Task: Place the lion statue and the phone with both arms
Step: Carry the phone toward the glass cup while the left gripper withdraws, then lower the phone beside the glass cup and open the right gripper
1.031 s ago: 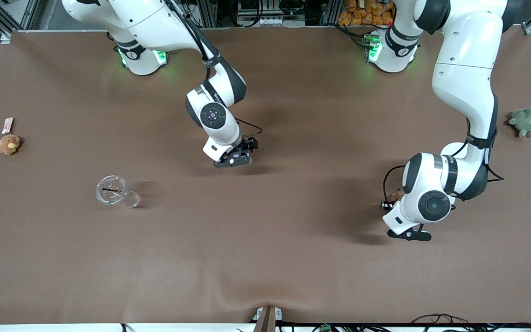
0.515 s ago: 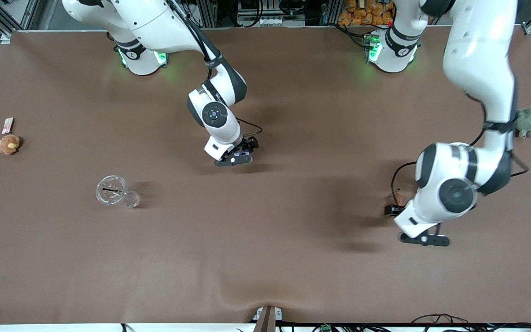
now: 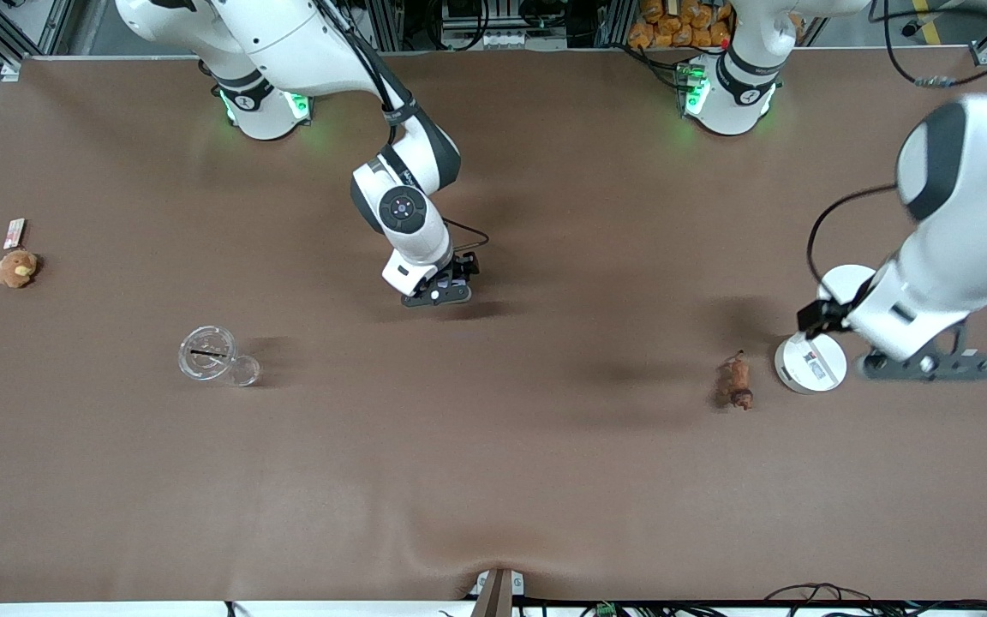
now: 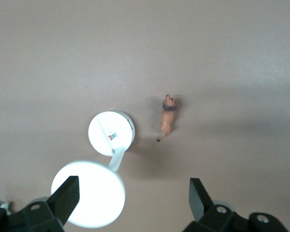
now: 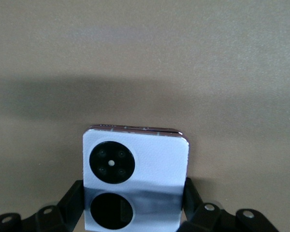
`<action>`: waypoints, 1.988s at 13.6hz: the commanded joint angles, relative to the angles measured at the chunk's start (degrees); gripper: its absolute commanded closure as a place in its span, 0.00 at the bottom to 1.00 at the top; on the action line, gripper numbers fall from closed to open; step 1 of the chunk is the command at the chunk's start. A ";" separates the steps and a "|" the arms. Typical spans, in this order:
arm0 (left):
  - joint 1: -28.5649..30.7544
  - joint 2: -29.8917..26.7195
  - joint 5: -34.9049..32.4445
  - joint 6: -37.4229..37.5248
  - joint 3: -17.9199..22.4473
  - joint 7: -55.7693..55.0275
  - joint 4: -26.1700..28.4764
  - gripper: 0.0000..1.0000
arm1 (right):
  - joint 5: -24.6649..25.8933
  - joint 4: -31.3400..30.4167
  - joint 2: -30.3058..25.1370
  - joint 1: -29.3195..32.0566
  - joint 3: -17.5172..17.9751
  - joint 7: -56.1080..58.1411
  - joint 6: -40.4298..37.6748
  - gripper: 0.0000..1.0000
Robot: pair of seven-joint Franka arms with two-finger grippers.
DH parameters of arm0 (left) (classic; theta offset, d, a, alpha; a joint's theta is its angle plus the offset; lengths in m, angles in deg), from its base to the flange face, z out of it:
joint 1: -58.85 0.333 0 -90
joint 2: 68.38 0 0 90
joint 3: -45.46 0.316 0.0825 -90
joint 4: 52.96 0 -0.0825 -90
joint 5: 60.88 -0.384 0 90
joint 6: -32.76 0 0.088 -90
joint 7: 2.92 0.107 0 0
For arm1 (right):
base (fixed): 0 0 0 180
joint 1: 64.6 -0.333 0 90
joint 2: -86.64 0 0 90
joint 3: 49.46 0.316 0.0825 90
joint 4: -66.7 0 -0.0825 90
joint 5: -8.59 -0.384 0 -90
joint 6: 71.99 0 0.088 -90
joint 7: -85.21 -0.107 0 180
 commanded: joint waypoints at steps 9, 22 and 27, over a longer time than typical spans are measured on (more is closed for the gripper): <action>5.66 -14.42 1.93 12.67 -3.46 10.98 5.17 0.00 | 0.06 6.57 -5.14 8.66 -6.66 -1.72 -15.36 1.00; 5.32 -17.07 4.35 14.62 -4.43 5.52 4.74 0.00 | -0.03 6.74 2.85 19.41 -6.66 13.58 -4.38 1.00; 5.22 -17.15 2.99 14.70 -4.87 5.70 4.74 0.00 | -0.11 8.15 2.86 19.06 -6.66 13.58 -4.64 0.00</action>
